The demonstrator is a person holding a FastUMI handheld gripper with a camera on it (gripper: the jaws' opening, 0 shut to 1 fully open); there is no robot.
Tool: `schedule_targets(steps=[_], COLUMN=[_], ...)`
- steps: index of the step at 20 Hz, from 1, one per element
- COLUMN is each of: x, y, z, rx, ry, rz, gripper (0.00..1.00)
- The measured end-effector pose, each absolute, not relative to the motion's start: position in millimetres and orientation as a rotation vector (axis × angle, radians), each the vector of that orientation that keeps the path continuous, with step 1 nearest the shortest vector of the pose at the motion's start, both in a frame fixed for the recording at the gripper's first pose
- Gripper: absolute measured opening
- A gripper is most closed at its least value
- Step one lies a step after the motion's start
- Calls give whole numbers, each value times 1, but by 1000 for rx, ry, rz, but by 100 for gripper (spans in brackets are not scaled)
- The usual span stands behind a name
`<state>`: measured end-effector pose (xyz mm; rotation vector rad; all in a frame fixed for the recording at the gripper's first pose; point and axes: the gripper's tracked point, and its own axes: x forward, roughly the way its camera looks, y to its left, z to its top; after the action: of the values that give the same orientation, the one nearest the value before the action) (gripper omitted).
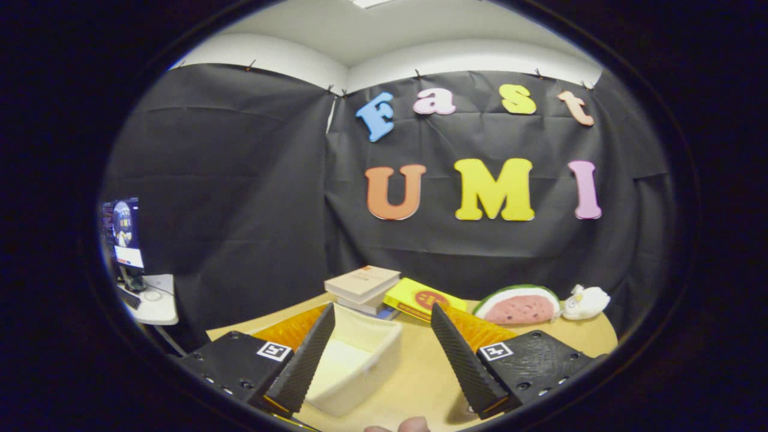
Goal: Open the storage box then place both shoes into the box .Put the left shoe in first, then the right shoe, with the right side of both shoes facing outward in a uniform manner.
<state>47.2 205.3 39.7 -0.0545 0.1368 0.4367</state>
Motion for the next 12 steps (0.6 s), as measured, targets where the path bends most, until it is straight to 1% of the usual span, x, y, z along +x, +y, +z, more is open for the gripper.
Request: schedule_targets(steps=[2,5,8,12], x=[57,64,76,92], y=[150,95,56,28], z=[14,-40,-78,-129], rx=[-106,-151,-153,-132], ry=[191,340,445,586], rz=[354,280,212,136], gripper=[97,97,97,97])
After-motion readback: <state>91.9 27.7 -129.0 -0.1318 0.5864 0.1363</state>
